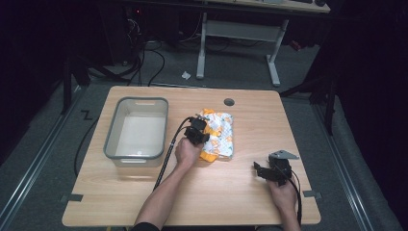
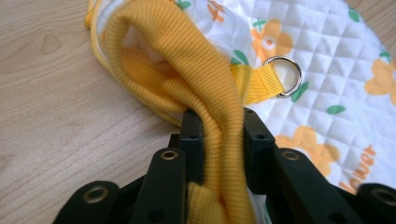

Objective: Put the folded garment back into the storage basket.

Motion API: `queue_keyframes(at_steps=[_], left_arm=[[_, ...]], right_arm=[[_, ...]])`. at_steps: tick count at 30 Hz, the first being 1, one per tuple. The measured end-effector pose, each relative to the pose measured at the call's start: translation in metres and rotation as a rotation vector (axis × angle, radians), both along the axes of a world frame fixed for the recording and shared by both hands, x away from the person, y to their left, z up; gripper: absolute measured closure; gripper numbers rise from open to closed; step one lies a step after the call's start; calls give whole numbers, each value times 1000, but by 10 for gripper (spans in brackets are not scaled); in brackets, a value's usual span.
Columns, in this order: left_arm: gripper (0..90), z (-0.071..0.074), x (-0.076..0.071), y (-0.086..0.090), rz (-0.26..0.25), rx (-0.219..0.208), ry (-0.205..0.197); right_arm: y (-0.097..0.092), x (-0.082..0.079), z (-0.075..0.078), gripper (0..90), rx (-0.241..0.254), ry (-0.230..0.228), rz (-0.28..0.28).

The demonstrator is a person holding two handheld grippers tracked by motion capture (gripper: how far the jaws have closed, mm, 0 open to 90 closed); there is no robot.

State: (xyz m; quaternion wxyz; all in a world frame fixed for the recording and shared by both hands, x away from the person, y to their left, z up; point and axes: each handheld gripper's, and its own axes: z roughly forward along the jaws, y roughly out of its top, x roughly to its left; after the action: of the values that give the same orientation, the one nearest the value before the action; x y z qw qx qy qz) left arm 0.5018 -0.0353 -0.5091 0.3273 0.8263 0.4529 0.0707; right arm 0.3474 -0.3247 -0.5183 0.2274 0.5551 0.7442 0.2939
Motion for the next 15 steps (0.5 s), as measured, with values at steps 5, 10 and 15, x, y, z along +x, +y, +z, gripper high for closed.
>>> queue_keyframes(at_steps=[5, 10, 15], left_arm=[[769, 20, -7, 4, -21, -63, -11], [775, 33, -12, 10, -48, -96, -19], [775, 48, -19, 16, -73, -100, -62]], right_arm=[[0, 0, 0, 297, 0, 0, 0], [0, 0, 0, 296, 0, -1, 1], [0, 0, 0, 296, 0, -1, 1]])
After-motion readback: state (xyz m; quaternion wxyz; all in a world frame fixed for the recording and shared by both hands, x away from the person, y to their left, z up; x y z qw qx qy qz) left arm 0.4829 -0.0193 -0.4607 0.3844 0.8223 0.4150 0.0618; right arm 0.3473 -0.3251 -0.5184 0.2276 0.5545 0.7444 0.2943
